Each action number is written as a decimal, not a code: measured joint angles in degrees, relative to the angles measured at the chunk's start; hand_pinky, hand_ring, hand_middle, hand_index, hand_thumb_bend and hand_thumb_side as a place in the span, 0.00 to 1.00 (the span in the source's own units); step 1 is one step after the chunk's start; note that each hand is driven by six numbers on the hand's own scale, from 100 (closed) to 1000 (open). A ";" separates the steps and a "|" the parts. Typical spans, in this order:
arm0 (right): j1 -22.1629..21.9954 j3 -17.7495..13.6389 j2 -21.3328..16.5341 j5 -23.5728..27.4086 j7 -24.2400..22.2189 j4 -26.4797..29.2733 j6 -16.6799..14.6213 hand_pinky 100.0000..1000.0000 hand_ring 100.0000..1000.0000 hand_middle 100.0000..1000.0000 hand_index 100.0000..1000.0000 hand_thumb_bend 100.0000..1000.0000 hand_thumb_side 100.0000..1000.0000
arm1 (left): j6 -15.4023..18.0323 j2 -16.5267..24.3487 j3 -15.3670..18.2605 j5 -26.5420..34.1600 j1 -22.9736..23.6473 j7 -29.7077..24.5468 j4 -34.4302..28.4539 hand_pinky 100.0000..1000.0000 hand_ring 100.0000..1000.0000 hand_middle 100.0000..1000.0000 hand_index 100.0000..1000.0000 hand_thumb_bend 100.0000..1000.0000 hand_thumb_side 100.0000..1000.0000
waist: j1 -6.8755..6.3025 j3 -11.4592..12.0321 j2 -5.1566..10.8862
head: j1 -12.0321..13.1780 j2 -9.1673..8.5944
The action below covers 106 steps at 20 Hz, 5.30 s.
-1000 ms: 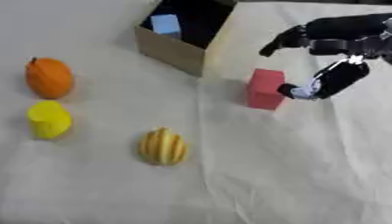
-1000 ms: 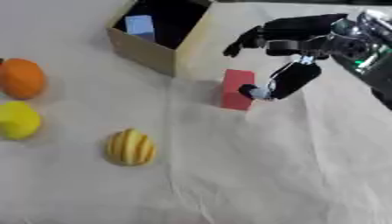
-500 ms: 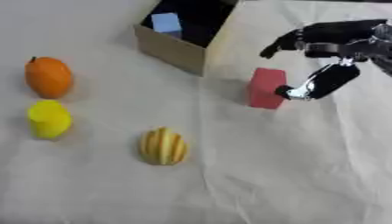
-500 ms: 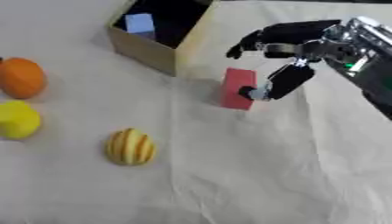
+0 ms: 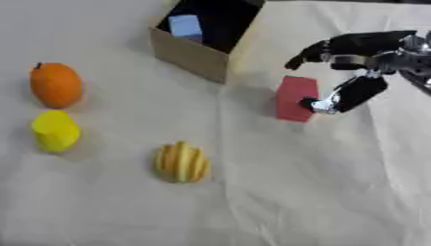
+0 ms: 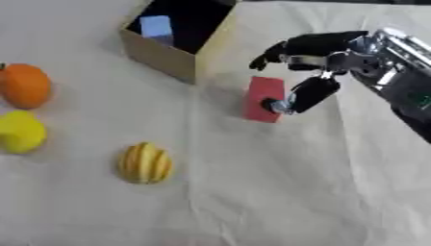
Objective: Pick up objects on the table and place them in the box.
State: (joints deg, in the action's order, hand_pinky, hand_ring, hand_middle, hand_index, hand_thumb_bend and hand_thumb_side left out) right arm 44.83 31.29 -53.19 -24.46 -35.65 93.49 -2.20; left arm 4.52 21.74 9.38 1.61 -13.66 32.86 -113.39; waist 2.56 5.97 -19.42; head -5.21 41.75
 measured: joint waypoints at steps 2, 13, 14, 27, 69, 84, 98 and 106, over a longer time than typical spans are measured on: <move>0.04 0.20 0.08 -0.37 -0.23 -0.60 -0.02 0.97 0.97 0.86 0.96 0.22 0.56 | 0.00 0.00 0.00 0.09 -0.04 0.00 0.00 0.67 0.59 0.56 0.76 0.32 0.53 | 0.00 0.02 -0.03 | 0.00 -0.01; 1.05 0.91 1.26 -3.07 -0.55 -4.01 -0.17 0.97 0.97 0.86 0.96 0.24 0.59 | 0.04 0.00 -0.01 0.45 -0.13 -0.04 0.00 0.68 0.59 0.56 0.76 0.32 0.54 | -0.02 0.35 -0.35 | 0.00 -0.19; 1.07 1.05 1.50 -3.11 -0.63 -4.22 -0.24 0.97 0.97 0.85 0.96 0.24 0.59 | 0.06 0.00 -0.01 0.46 -0.20 -0.06 0.00 0.68 0.59 0.56 0.76 0.32 0.54 | -0.02 0.36 -0.37 | 0.00 -0.25; 2.06 1.92 2.78 -3.87 -2.04 -5.78 -0.49 0.95 0.93 0.79 0.94 0.23 0.60 | 0.09 0.00 -0.01 0.64 -0.39 -0.09 0.00 0.68 0.59 0.56 0.76 0.32 0.54 | -0.04 0.67 -0.59 | 0.00 -0.67; 29.34 -9.12 28.06 -17.51 7.64 -34.22 -5.57 0.86 0.71 0.50 0.74 0.22 0.00 | -0.36 0.00 -0.69 0.66 -0.51 -0.89 -0.01 0.68 0.59 0.56 0.76 0.31 0.53 | -0.34 2.95 0.62 | -1.93 -0.56; 31.28 -12.77 34.43 -29.50 13.00 -47.60 -12.51 0.98 0.99 0.88 1.00 0.42 0.14 | -0.45 0.00 -1.02 0.94 -0.98 -1.37 -0.01 0.68 0.59 0.56 0.76 0.32 0.53 | -0.36 3.31 0.33 | -2.31 -0.75; 31.30 -15.19 35.37 -34.24 16.26 -49.17 -14.60 0.95 0.92 0.81 0.99 0.14 0.00 | -0.49 0.00 -1.03 0.96 -1.01 -1.52 -0.01 0.68 0.59 0.56 0.76 0.32 0.53 | -0.63 3.19 0.32 | -2.20 -0.75; 30.75 -17.24 33.44 -28.84 20.97 -41.37 -11.92 0.90 0.78 0.65 0.85 0.00 0.23 | -0.54 0.02 -1.02 0.78 -1.01 -1.52 -0.01 0.68 0.60 0.56 0.76 0.32 0.52 | -0.72 2.47 0.83 | -0.78 -0.40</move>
State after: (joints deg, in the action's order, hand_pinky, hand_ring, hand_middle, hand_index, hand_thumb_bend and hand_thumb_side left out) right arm 75.58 14.05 -19.75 -53.30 -14.68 52.12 -14.12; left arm 3.98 21.76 8.36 2.39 -14.66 31.33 -113.40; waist 1.84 8.45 -18.59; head -6.00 41.35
